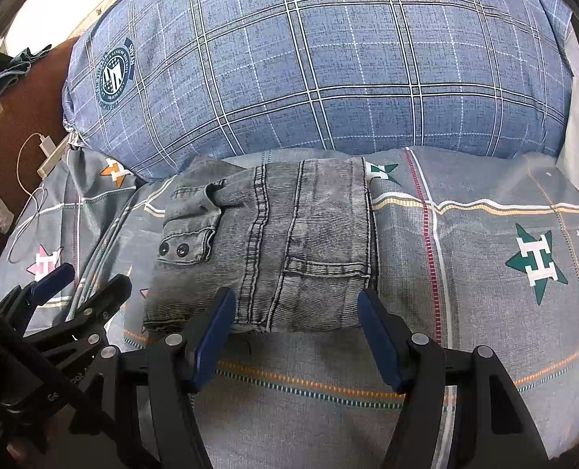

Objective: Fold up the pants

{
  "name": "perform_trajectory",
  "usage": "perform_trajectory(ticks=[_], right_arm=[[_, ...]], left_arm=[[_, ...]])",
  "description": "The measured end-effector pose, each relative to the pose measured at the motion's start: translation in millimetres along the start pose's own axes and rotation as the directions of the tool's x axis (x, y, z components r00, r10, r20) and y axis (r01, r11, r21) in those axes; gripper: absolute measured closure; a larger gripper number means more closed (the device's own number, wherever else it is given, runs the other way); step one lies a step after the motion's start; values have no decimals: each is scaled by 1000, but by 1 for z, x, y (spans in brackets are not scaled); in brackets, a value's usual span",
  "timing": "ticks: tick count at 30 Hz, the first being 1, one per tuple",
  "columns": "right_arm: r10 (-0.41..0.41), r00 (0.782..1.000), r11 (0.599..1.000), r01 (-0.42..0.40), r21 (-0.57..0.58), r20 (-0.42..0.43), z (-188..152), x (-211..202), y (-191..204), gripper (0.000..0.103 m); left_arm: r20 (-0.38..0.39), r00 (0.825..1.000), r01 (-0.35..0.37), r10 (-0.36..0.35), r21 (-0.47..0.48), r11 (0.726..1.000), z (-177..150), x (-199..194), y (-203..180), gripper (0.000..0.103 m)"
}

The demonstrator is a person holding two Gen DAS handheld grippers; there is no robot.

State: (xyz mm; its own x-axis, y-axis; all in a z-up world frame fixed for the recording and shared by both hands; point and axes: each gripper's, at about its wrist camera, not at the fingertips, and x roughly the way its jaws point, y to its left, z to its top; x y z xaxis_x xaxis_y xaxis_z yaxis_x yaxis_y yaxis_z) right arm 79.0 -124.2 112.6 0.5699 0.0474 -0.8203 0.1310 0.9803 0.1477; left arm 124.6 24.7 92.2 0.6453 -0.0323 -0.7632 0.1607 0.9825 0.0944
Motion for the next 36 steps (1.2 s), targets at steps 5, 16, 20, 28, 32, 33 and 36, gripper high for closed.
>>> perform_trajectory(ticks=[5, 16, 20, 28, 32, 33, 36], right_arm=[[1, 1000, 1000, -1, 1, 0, 0, 0, 0, 37], [1, 1000, 1000, -1, 0, -1, 0, 0, 0, 37], [1, 1000, 1000, -1, 0, -2, 0, 0, 0, 37], [-7, 1000, 1000, 7, -2, -7, -1, 0, 1, 37], [-9, 1000, 1000, 9, -6, -8, -1, 1, 1, 37], [-10, 1000, 1000, 9, -7, -7, -1, 0, 0, 37], [-10, 1000, 1000, 10, -7, -6, 0, 0, -1, 37]], left_arm=[[-1, 1000, 2, -2, -1, 1000, 0, 0, 1, 19], [-7, 1000, 7, -7, 4, 1000, -1, 0, -1, 19], [-11, 1000, 9, -9, 5, 1000, -1, 0, -1, 19], [-14, 1000, 15, -15, 8, 1000, 0, 1, -1, 19], [-16, 1000, 17, -17, 8, 1000, 0, 1, -1, 19], [-17, 1000, 17, -17, 10, 1000, 0, 1, -1, 19], [-19, 1000, 20, -20, 12, 1000, -1, 2, -2, 19]])
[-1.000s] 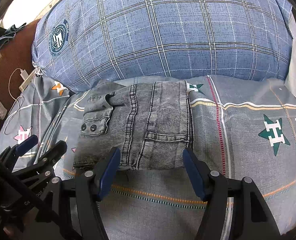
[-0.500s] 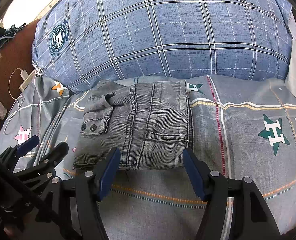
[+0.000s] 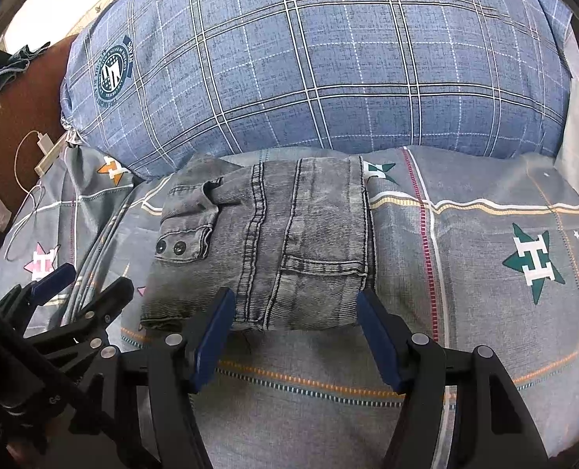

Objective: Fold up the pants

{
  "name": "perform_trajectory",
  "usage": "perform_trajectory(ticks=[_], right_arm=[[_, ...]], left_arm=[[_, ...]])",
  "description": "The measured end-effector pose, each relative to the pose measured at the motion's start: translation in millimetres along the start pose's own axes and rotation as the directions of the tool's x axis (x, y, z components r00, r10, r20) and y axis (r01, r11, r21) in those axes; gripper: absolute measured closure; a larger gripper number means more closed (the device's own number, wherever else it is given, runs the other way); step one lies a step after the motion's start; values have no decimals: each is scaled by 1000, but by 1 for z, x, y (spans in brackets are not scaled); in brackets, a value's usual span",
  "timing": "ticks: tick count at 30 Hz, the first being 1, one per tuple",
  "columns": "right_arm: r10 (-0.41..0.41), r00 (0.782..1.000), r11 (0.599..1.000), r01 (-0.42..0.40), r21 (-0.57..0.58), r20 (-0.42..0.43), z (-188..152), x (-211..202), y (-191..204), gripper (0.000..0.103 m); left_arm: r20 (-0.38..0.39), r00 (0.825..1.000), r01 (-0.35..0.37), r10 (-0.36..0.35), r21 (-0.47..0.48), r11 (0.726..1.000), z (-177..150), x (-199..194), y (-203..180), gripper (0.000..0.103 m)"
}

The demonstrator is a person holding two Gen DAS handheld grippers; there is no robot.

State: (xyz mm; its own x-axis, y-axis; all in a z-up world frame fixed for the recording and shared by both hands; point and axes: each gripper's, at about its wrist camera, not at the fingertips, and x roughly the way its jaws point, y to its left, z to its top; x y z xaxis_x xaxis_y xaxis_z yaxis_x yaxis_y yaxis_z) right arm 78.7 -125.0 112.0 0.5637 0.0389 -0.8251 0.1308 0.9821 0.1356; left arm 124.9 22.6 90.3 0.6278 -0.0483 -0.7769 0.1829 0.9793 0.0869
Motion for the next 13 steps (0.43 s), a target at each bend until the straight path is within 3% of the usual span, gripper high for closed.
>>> perform_trajectory(ticks=[6, 10, 13], right_arm=[[-3, 1000, 1000, 3, -4, -4, 1, 1, 1, 37], [-5, 1000, 1000, 4, -8, -9, 1, 7, 1, 37], [0, 1000, 1000, 0, -7, -6, 2, 16, -2, 37]], left_arm=[[1, 1000, 10, -10, 5, 1000, 0, 0, -1, 19], [69, 997, -18, 16, 29, 999, -1, -2, -6, 19], [33, 998, 50, -50, 5, 999, 2, 12, -3, 19]])
